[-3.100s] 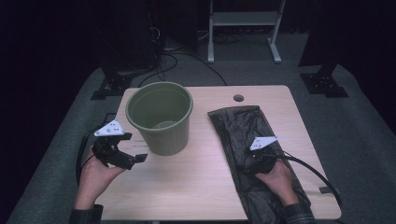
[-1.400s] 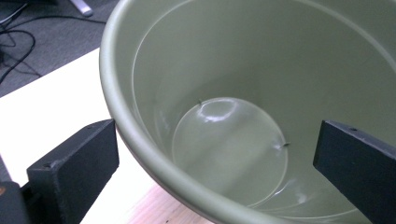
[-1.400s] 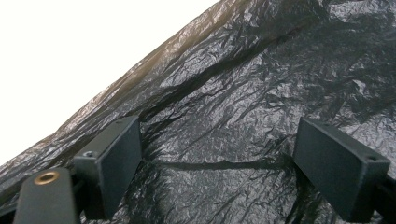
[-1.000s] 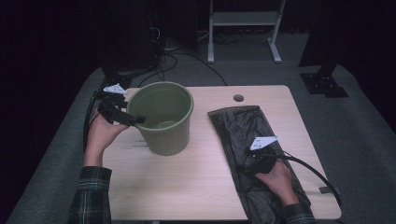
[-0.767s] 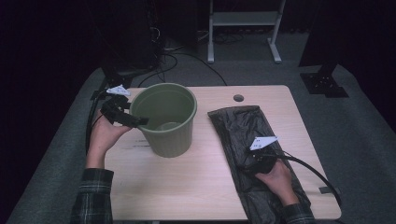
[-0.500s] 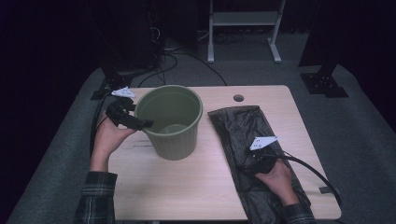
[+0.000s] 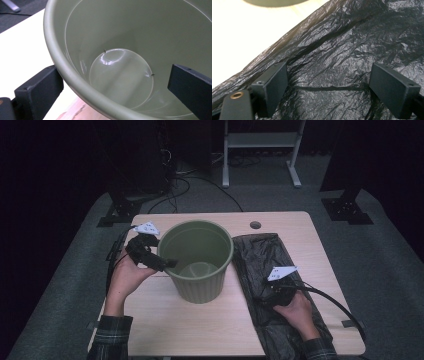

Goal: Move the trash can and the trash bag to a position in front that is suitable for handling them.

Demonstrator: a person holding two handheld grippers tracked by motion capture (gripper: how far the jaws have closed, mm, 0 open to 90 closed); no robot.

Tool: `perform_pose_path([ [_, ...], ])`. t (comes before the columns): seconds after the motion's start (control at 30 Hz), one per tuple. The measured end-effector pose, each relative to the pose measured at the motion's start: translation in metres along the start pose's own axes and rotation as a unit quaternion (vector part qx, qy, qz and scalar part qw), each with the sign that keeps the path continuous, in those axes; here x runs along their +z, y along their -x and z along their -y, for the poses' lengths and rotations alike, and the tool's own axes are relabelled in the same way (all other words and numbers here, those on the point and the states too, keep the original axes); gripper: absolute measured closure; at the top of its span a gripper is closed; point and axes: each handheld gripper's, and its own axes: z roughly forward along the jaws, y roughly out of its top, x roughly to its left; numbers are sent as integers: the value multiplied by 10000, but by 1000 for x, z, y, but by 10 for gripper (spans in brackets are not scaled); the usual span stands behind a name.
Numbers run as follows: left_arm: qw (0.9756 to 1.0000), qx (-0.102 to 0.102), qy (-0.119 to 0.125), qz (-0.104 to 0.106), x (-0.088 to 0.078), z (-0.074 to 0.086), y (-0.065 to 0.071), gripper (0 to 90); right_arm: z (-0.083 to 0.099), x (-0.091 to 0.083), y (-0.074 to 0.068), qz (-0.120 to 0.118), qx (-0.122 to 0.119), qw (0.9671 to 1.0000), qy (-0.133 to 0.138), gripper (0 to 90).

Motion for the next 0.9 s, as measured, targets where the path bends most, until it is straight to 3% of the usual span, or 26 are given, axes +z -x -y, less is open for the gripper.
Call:
perform_pose_path([
  [0.2, 9995, 222, -34, 241, 5, -3, 21, 0, 0, 0, 0, -3, -1, 10000, 3, 140],
  [0.57, 9985, 370, -59, 404, 12, -8, 50, 0, 0, 0, 0, 0, 3, 10000, 5, 140],
  [0.73, 9982, 420, -42, 429, 12, -8, 56, 0, 0, 0, 0, 0, 2, 10000, 5, 140],
  [0.9, 9984, 384, 7, 420, 10, -9, 52, 0, 0, 0, 0, 1, 3, 10000, 5, 140],
])
